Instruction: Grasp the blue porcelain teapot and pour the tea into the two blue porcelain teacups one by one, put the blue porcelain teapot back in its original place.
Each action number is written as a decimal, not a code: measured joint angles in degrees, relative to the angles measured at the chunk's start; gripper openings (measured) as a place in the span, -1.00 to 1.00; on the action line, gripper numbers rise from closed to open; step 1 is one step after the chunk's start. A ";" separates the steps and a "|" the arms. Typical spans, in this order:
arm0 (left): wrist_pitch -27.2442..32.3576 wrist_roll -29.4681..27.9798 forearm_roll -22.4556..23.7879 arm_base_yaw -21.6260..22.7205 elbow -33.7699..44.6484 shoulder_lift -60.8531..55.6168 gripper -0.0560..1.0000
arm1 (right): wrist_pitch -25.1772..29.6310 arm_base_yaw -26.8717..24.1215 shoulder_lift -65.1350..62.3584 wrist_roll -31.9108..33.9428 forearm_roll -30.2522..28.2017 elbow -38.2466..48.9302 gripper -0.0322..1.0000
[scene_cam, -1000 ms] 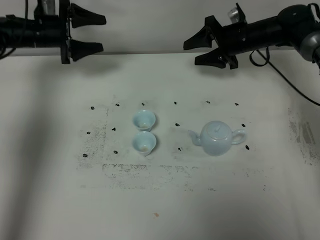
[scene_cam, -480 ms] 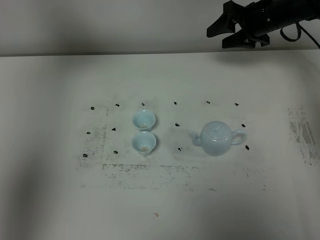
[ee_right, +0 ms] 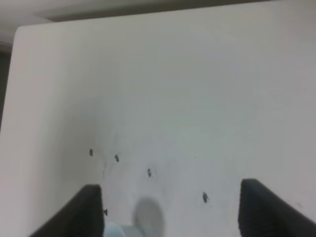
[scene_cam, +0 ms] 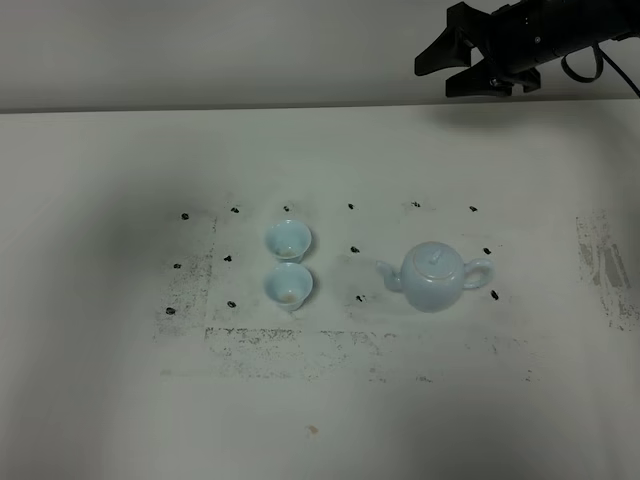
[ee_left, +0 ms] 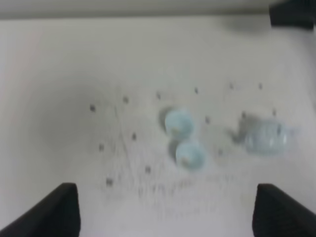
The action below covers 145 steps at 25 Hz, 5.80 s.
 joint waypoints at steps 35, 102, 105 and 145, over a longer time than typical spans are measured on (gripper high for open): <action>-4.71 -4.72 16.50 -4.81 50.33 -55.30 0.40 | 0.00 -0.07 -0.13 -0.01 0.05 0.00 0.14; -4.71 -4.73 14.64 -4.81 50.33 -60.34 0.40 | -21.68 4.40 -28.65 16.17 -63.84 50.06 0.14; -4.71 -4.73 14.64 -4.81 50.33 -60.34 0.40 | -30.25 4.61 -29.46 17.90 -64.91 58.13 0.14; -4.71 -4.68 14.64 -4.81 50.33 -60.34 0.40 | -28.16 14.41 -29.46 30.98 -61.93 66.86 0.14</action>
